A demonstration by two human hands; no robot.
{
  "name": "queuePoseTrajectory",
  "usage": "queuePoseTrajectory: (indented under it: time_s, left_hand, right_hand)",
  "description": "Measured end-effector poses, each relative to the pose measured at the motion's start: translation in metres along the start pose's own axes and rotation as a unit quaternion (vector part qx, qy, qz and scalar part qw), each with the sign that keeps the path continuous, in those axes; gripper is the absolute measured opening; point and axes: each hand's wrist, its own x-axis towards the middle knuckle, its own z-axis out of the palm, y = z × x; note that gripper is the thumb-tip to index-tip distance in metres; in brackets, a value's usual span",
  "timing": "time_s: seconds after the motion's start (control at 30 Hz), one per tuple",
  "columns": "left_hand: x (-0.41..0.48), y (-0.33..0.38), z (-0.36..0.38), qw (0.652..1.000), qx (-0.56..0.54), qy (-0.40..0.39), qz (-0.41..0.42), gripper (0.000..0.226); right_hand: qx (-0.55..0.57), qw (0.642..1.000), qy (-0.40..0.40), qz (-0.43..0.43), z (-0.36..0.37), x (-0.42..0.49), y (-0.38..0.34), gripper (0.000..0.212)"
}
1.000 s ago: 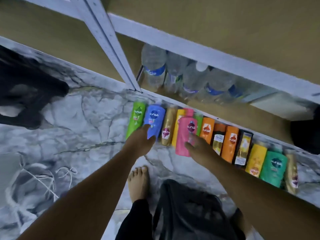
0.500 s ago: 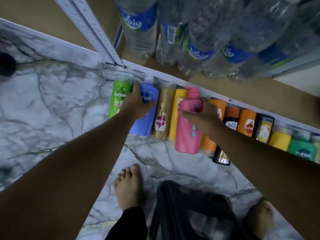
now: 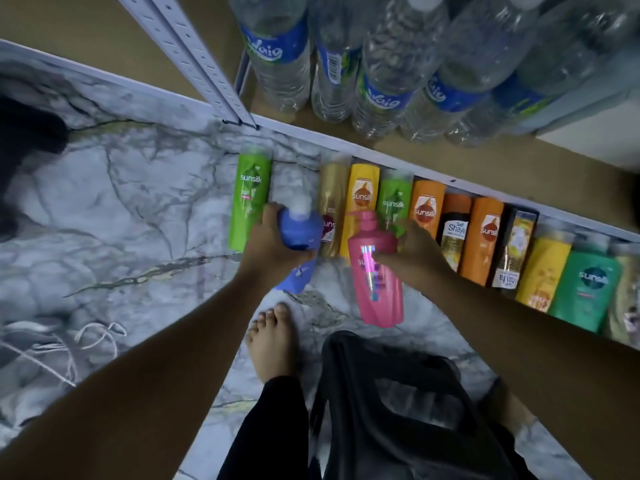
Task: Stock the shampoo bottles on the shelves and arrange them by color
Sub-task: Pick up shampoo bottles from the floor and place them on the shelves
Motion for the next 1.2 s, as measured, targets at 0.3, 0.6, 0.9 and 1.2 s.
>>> queuePoseTrajectory:
  time_s: [0.3, 0.6, 0.9, 1.2]
  left_hand:
    - [-0.055, -0.021, 0.036, 0.999, -0.03, -0.03, 0.014, 0.076]
    - [-0.073, -0.022, 0.038, 0.997, 0.0, -0.067, 0.027, 0.072]
    - [-0.084, -0.011, 0.036, 0.995, 0.024, -0.092, 0.034, 0.071]
    - [-0.112, 0.016, 0.052, 0.986, 0.015, -0.136, 0.091, 0.07]
  right_hand:
    - [-0.104, 0.991, -0.074, -0.049, 0.055, -0.022, 0.039, 0.044]
    - [-0.129, 0.983, -0.056, -0.115, 0.069, -0.026, 0.041, 0.073]
    - [-0.093, 0.99, -0.015, -0.101, 0.063, -0.039, 0.049, 0.078]
    - [-0.047, 0.987, 0.013, -0.151, 0.002, -0.109, 0.079, 0.085]
